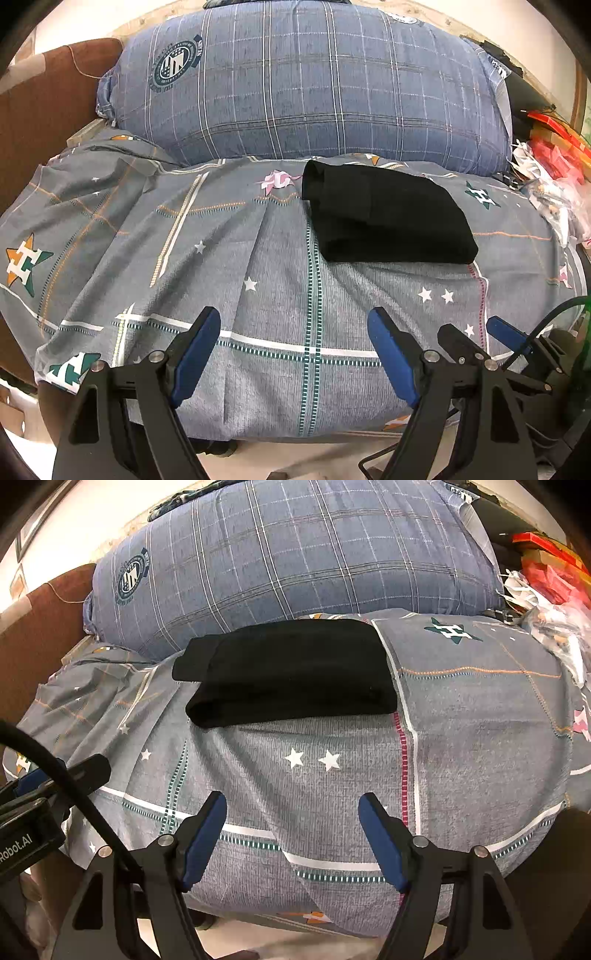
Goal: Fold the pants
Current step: 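Open both grippers and pull back from the folded black pants, then grasp the folded pants' end with the left gripper while the right gripper pinches beside it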
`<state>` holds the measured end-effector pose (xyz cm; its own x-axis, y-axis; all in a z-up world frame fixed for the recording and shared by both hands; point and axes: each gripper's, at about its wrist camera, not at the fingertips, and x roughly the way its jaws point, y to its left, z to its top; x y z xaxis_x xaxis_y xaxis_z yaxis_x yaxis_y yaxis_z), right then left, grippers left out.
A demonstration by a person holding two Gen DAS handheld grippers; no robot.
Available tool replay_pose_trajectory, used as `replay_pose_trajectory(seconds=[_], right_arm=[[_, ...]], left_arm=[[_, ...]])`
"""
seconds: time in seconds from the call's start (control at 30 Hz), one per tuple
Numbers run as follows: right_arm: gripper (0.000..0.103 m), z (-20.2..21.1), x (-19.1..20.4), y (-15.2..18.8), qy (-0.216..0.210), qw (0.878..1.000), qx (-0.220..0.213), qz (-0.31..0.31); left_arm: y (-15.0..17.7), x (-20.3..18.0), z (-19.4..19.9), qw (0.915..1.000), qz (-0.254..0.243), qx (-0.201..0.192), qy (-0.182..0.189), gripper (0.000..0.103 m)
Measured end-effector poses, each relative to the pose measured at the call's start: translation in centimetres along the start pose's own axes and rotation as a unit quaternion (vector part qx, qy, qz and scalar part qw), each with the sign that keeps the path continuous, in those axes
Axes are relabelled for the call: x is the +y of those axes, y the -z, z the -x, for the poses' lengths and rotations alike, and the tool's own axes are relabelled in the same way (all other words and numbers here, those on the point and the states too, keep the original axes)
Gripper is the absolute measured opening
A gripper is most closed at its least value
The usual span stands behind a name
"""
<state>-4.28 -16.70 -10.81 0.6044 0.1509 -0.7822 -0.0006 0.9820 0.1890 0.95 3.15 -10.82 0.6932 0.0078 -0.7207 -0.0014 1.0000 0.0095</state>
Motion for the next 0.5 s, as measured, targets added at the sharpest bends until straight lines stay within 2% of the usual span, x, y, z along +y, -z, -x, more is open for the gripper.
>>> replay_pose_trajectory(seconds=[0.2, 0.37, 0.47, 0.5], right_arm=[[0.079, -0.2, 0.0, 0.1, -0.001, 1.000, 0.005, -0.001], [0.080, -0.5, -0.2, 0.2, -0.003, 1.000, 0.012, -0.007], [0.080, -0.8, -1.1, 0.1, -0.007, 1.000, 0.016, -0.017], [0.080, -0.7, -1.5, -0.1, -0.008, 1.000, 0.015, -0.023]], left_arm=[[0.1, 0.1, -0.4, 1.0000, 0.001, 0.009, 0.000, 0.081], [0.0, 0.7, -1.1, 0.9996, 0.014, 0.019, 0.015, 0.081], [-1.2, 2.2, -2.1, 0.9970, 0.045, 0.032, 0.054, 0.081], [-2.1, 3.0, -2.7, 0.9940, 0.062, 0.038, 0.082, 0.081]])
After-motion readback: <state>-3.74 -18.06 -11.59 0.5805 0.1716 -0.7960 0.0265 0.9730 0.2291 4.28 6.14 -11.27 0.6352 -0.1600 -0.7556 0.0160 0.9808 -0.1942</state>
